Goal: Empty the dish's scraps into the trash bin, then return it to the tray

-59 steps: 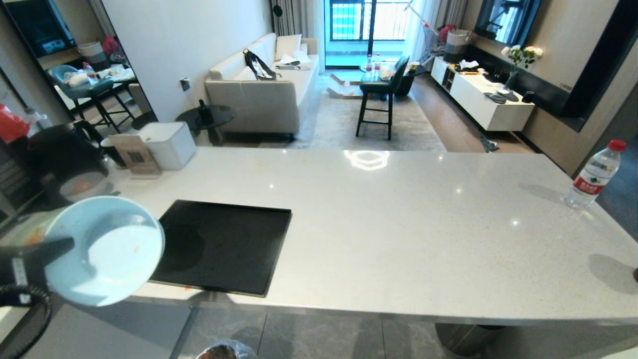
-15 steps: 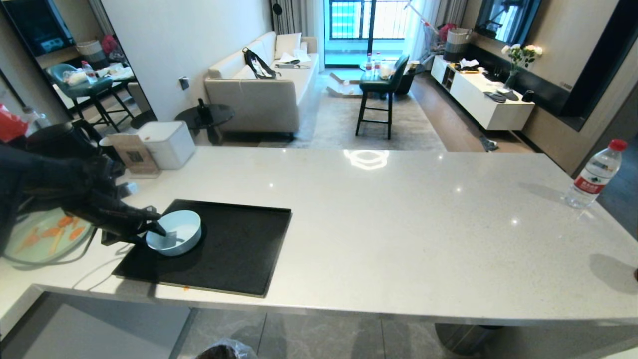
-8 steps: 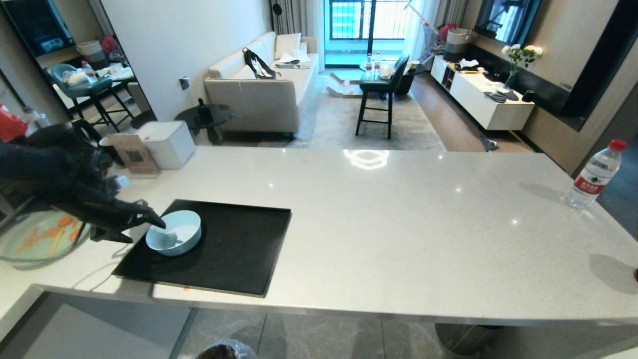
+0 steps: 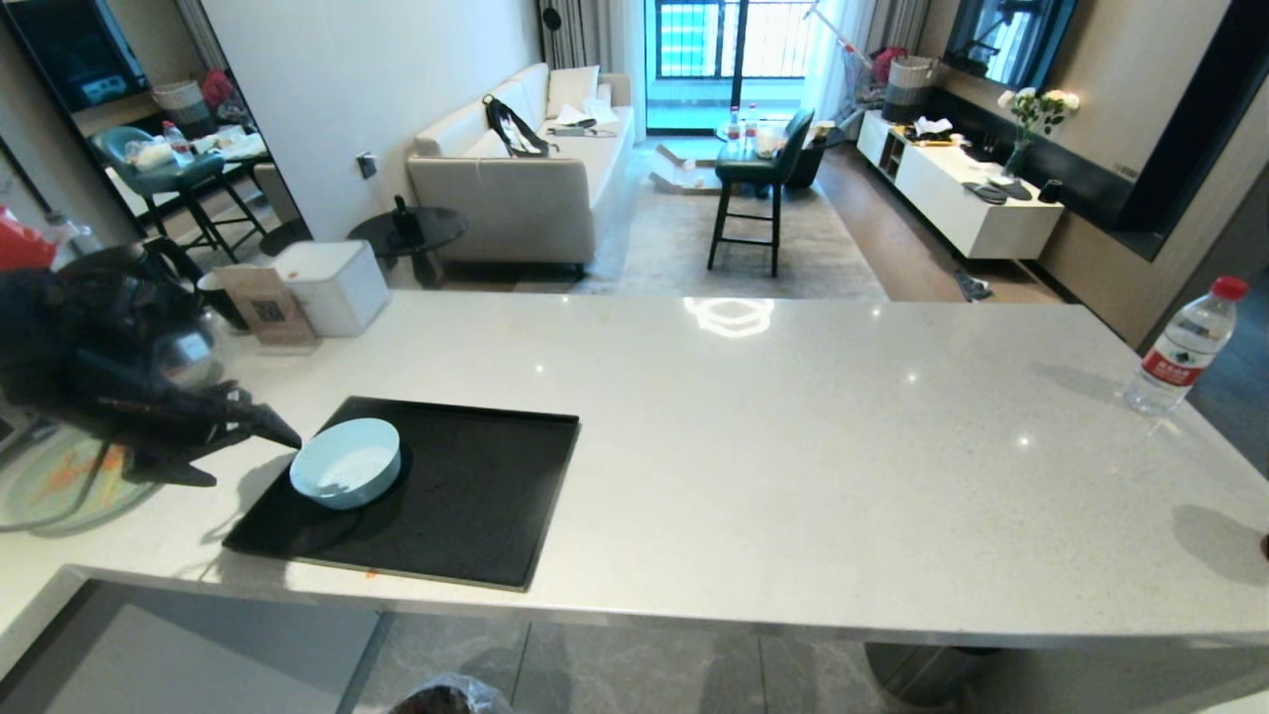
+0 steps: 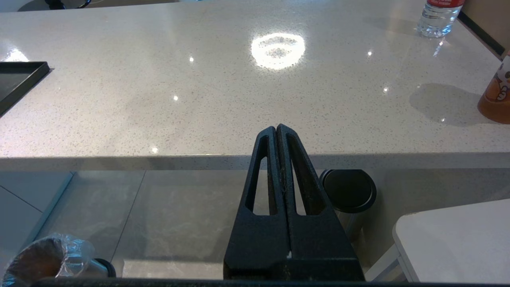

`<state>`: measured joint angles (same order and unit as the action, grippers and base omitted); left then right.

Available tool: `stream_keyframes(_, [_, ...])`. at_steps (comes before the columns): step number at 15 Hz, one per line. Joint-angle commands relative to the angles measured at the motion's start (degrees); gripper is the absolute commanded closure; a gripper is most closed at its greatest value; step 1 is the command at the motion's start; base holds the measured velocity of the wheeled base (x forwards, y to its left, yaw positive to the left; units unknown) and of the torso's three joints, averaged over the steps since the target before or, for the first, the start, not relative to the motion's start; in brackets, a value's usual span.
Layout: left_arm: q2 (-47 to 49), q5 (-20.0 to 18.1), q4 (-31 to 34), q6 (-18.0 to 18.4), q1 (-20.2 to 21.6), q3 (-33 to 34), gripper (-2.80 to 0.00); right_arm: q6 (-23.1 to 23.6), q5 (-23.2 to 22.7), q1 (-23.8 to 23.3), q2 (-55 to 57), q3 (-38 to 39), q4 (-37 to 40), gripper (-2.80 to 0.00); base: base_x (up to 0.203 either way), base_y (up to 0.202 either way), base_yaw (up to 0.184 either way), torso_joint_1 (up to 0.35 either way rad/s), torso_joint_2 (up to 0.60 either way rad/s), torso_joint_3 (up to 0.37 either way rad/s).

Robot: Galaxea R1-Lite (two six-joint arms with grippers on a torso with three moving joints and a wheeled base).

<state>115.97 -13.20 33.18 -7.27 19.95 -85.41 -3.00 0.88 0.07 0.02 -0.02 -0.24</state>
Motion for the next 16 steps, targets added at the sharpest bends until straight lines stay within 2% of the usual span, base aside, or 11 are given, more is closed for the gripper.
stream_keyframes(1, [-5.0,-0.1,0.1,0.0,1.2,3.5,-2.80,0.0,0.0,0.0,0.0,0.0,0.0,0.00,0.000,0.000,0.000,0.000,0.00,0.000])
stream_keyframes(6, [-10.1,-0.2,0.0,0.3,3.2,9.1,-2.80,0.0,0.0,0.0,0.0,-0.1,0.0,0.00,0.000,0.000,0.000,0.000,0.00,0.000])
stream_keyframes(7, [-11.1,-0.2,-0.8,0.3,3.2,10.5,0.00,0.0,0.0,0.0,0.0,0.0,0.0,0.00,0.000,0.000,0.000,0.000,0.00,0.000])
stream_keyframes(11, [-14.9,-0.7,-7.7,0.3,3.3,18.0,0.00,0.0,0.0,0.0,0.0,0.0,0.0,0.00,0.000,0.000,0.000,0.000,0.00,0.000])
stream_keyframes(13, [-17.5,-2.6,-10.5,0.2,3.3,22.3,0.00,0.0,0.0,0.0,0.0,0.0,0.0,0.00,0.000,0.000,0.000,0.000,0.00,0.000])
stream_keyframes(16, [-21.5,-4.6,-20.7,0.3,3.3,30.0,0.00,0.0,0.1,0.0,0.0,0.0,0.0,0.00,0.000,0.000,0.000,0.000,0.00,0.000])
